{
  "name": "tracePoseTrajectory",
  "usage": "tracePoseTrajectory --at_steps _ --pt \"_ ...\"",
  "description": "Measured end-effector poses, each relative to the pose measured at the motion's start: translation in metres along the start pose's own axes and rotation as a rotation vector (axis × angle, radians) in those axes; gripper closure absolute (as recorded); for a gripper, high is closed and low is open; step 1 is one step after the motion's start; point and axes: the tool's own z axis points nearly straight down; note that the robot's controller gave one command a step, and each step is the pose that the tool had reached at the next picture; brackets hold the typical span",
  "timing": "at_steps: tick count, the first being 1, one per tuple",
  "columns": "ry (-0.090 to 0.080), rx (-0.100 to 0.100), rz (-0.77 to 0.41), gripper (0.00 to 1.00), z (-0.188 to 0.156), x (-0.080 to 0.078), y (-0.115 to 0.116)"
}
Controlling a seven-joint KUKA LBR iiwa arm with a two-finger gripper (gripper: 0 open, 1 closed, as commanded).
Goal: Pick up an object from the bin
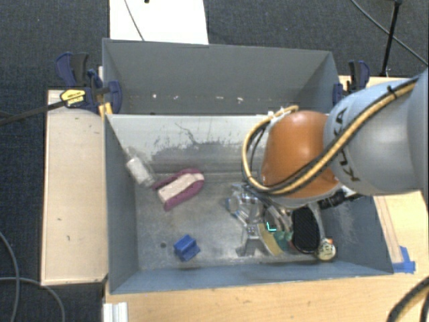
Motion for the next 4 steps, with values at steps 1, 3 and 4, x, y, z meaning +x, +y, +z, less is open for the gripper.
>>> tracePoseTrajectory --at_steps 1,3,4 --pt "-0.012 -0.003 -0.189 0.00 -0.010 -0.033 0.101" --pt "-0.009 0.001 -0.387 1.00 0.060 0.016 0.095" --pt "-0.018 -0.001 -0.359 1.00 -0.059 -0.015 0.122"
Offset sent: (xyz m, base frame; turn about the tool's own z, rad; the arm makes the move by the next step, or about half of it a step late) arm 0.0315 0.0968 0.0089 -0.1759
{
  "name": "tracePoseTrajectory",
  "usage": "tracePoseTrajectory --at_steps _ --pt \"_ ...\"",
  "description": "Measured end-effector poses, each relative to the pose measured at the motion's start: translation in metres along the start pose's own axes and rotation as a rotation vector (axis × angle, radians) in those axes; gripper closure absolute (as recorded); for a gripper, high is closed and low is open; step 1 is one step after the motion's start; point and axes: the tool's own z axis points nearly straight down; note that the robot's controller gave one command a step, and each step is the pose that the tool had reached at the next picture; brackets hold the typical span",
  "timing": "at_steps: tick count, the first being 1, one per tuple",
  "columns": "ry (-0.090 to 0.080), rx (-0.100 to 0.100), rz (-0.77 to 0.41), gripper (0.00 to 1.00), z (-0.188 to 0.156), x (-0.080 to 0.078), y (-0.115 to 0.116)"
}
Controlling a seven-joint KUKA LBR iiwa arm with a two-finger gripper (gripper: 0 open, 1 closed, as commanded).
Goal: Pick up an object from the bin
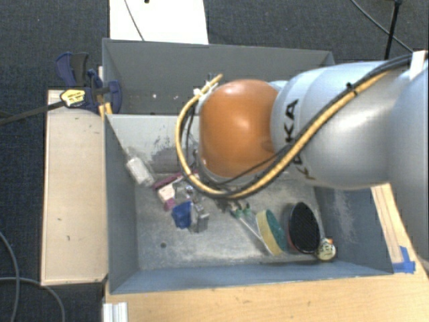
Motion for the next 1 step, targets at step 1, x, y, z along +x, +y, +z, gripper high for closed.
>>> tracePoseTrajectory --at_steps 1 --pt "0.000 0.000 0.018 1.00 -0.1371 0.0044 0.0234"
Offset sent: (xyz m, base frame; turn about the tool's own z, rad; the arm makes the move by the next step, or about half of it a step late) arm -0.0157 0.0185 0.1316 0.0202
